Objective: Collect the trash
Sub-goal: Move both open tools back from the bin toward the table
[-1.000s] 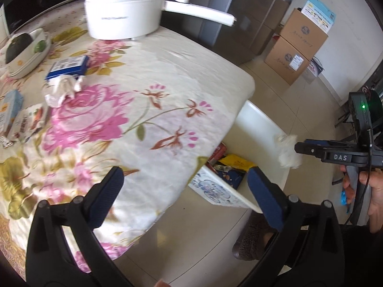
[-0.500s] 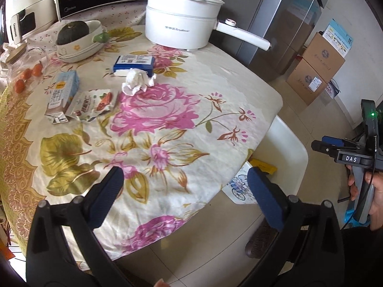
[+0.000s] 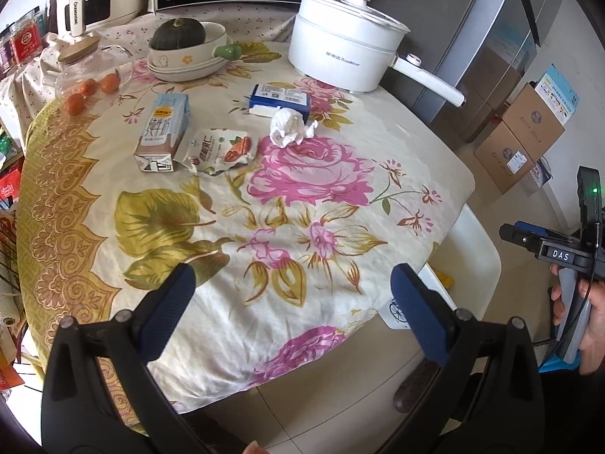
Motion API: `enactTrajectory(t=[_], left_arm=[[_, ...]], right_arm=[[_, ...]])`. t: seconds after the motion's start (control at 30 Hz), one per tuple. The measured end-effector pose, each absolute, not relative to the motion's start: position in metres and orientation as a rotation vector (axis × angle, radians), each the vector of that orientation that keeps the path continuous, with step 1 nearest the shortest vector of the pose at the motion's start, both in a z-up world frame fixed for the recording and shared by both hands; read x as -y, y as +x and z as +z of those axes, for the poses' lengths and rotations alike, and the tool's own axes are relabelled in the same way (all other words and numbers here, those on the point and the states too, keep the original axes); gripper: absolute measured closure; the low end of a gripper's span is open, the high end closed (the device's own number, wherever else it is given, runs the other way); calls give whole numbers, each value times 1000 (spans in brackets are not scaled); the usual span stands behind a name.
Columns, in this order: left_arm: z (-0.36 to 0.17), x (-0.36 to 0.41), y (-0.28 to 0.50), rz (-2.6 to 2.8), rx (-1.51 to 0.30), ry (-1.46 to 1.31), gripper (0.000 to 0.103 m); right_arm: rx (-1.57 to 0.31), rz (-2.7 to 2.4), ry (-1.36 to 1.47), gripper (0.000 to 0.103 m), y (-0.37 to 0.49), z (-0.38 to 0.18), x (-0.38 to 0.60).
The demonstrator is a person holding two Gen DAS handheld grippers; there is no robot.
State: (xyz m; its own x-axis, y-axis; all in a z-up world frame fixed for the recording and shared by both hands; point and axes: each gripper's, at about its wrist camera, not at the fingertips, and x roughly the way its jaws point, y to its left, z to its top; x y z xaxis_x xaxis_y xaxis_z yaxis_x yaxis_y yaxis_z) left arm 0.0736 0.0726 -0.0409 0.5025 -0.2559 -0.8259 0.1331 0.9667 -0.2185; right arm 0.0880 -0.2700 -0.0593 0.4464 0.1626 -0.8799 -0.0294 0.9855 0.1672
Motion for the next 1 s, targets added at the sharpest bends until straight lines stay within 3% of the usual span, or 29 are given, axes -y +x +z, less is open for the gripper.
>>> enactTrajectory(t=[0.73,1.0], left_arm=[[-52,-138,97,-34,-937,-238,1],[-63,-146,113,19,-917,-225,0]], right_arm=[[-1026,191,62,17,133,-56,172],[-1008,203,75,11,147,-62,153]])
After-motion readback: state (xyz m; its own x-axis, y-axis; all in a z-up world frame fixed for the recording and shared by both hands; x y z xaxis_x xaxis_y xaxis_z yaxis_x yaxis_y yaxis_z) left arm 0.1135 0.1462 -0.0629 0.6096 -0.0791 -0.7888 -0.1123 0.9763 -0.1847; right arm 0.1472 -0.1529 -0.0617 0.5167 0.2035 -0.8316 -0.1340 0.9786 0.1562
